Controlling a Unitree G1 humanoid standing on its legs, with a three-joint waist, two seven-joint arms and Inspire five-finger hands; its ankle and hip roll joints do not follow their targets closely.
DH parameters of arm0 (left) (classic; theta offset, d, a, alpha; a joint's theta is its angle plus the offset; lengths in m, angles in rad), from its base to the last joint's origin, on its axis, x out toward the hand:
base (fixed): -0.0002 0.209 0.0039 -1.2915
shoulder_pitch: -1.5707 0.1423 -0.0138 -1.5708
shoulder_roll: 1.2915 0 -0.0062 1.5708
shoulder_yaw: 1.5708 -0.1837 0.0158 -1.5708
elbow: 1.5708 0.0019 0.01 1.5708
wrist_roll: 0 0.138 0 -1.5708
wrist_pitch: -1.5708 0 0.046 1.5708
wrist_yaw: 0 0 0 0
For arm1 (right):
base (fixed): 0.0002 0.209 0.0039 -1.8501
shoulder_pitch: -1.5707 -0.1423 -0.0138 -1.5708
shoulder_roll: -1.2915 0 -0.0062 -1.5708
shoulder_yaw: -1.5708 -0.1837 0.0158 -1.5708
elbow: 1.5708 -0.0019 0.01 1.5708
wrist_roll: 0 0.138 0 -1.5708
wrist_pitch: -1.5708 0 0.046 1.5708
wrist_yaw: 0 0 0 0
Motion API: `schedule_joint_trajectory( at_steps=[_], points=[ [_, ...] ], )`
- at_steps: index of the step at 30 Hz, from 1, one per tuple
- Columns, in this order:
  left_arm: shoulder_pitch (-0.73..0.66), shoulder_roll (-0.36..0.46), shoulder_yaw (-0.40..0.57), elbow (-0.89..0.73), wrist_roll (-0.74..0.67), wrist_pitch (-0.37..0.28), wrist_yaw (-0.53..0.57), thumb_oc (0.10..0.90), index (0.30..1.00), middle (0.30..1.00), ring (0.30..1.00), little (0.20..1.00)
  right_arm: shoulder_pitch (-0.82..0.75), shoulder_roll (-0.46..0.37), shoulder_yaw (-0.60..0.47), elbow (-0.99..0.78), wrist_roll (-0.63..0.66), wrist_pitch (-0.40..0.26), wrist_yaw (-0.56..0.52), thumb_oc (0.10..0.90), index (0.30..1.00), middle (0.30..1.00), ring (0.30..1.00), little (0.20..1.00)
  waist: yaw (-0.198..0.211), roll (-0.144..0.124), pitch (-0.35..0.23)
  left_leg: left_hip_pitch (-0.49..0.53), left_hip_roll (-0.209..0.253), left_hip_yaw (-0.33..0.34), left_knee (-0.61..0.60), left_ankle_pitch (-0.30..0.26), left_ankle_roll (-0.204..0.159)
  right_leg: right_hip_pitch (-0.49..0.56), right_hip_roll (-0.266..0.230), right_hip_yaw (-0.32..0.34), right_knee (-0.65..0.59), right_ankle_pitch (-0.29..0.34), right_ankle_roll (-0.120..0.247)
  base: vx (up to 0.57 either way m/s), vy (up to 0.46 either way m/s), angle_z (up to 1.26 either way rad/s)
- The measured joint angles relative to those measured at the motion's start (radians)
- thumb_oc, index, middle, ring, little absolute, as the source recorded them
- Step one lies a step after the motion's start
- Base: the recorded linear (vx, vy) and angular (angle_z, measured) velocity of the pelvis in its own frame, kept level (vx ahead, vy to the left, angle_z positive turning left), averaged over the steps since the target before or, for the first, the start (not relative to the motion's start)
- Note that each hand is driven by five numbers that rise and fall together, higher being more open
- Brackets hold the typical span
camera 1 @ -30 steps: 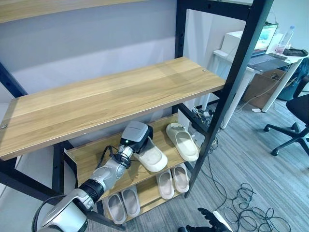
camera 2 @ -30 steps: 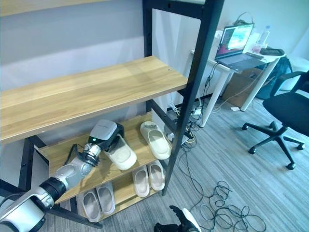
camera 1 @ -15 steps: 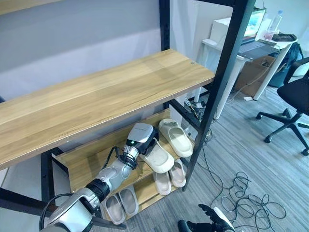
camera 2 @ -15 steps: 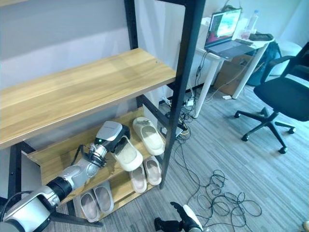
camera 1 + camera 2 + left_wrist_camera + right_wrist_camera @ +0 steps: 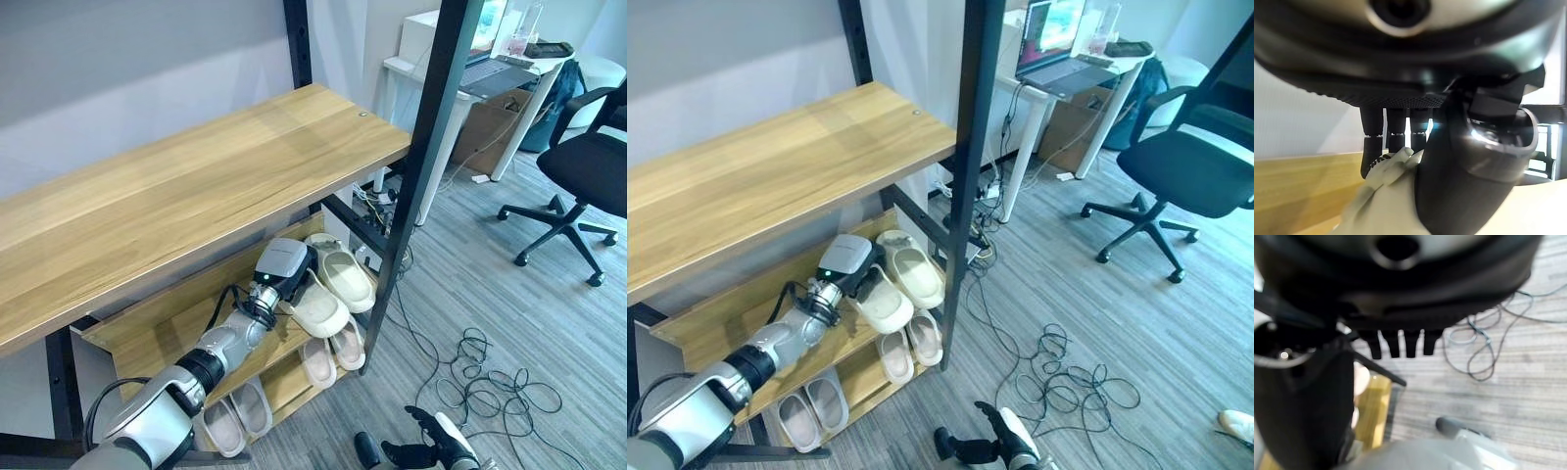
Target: Arrange the slippers neatly on the shoe rack.
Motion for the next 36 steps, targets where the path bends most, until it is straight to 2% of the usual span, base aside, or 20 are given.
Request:
schedule_joint_trajectory(
  at_steps=[16,20,21,28,36],
  points=[
    [-0.049,0.002,-0.007,0.122,-0.008,0.001,0.001,0.4,0.3,0.3,0.3,0.3,0.002,-0.001,0.001,0.001,0.004,-0.013,0.0,0.8,0.9,0.9,0.9,0.9,-0.007,0.0,0.0,0.0,-0.001,0.022,0.0,-0.004,-0.003,-0.011,0.002,0.02,0.0,0.004,-0.001,0.0,-0.007,-0.03],
    [-0.058,0.003,-0.01,0.148,-0.018,0.001,0.013,0.4,0.3,0.3,0.3,0.3,0.001,-0.001,0.0,0.001,0.01,-0.015,0.0,0.8,0.9,0.9,0.9,0.9,-0.021,0.0,0.0,-0.002,-0.002,0.023,0.0,-0.005,-0.003,-0.014,0.003,0.021,0.0,0.004,-0.001,0.0,0.0,0.0],
    [-0.062,0.004,-0.01,0.15,-0.022,0.001,0.014,0.8,0.9,0.9,0.9,0.9,0.001,-0.001,0.0,0.001,0.013,-0.016,0.0,0.8,0.9,0.9,0.9,0.9,-0.022,0.0,0.0,-0.005,-0.002,0.024,0.0,-0.005,-0.004,-0.018,0.004,0.022,0.0,0.004,-0.001,0.0,0.0,0.0],
    [-0.069,-0.037,0.032,0.153,-0.158,0.0,0.039,0.8,0.9,0.9,0.9,0.9,0.001,0.0,0.003,0.0,0.024,-0.016,-0.001,0.8,0.9,0.9,0.9,0.9,-0.022,-0.001,0.0,-0.011,0.0,0.031,0.004,-0.005,-0.003,-0.028,0.011,0.03,0.007,0.014,-0.009,0.01,-0.011,-0.04],
    [-0.066,-0.041,0.048,0.136,-0.217,-0.001,0.041,0.8,0.9,0.9,0.9,0.9,0.002,-0.001,0.003,-0.035,0.031,-0.017,-0.011,0.8,0.9,0.9,0.9,0.9,-0.018,-0.005,0.002,0.013,0.01,0.036,0.0,-0.005,-0.004,-0.008,0.018,0.034,0.007,0.011,-0.006,0.0,-0.001,-0.02]
  ],
)
